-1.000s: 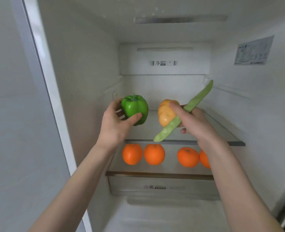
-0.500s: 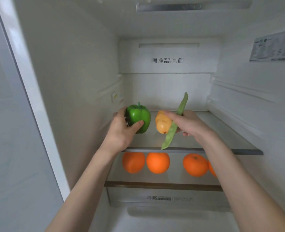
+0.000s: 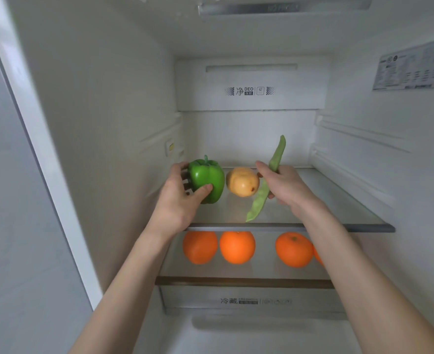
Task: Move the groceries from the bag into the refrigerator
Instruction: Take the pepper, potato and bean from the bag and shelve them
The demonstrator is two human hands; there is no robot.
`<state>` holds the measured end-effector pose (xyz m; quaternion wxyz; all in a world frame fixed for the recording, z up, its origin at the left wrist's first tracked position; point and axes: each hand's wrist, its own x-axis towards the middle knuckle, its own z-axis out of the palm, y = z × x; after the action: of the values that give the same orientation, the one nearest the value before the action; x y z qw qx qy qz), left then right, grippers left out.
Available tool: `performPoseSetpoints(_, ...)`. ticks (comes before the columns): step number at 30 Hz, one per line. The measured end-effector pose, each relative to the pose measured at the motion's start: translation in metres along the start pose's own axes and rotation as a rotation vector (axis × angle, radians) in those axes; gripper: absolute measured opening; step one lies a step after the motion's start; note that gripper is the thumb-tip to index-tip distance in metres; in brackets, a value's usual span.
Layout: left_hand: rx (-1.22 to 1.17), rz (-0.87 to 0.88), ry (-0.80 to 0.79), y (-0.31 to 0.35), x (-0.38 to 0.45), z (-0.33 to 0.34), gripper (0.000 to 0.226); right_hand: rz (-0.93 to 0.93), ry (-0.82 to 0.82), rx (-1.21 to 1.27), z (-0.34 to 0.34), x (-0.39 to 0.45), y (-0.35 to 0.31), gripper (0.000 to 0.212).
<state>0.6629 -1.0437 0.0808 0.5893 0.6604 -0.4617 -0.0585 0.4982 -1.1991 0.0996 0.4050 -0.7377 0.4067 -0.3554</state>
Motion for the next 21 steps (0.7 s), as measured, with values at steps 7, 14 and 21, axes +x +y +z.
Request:
performPoseSetpoints(7, 0.04, -0.004, -0.016, 0.003, 0.0, -0.003, 0.068, -0.07, 0.141, 0.178, -0.022, 0.004, 0.01, 0.037)
performPoseSetpoints(14, 0.154, 0.037, 0.076, 0.0, -0.003, -0.004, 0.067, -0.037, 0.132, -0.288, -0.059, 0.014, 0.023, 0.035)
performPoseSetpoints(21, 0.232, 0.052, 0.12, 0.0, -0.004, -0.002, 0.066, -0.053, 0.213, -0.603, -0.053, 0.012, 0.028, 0.034)
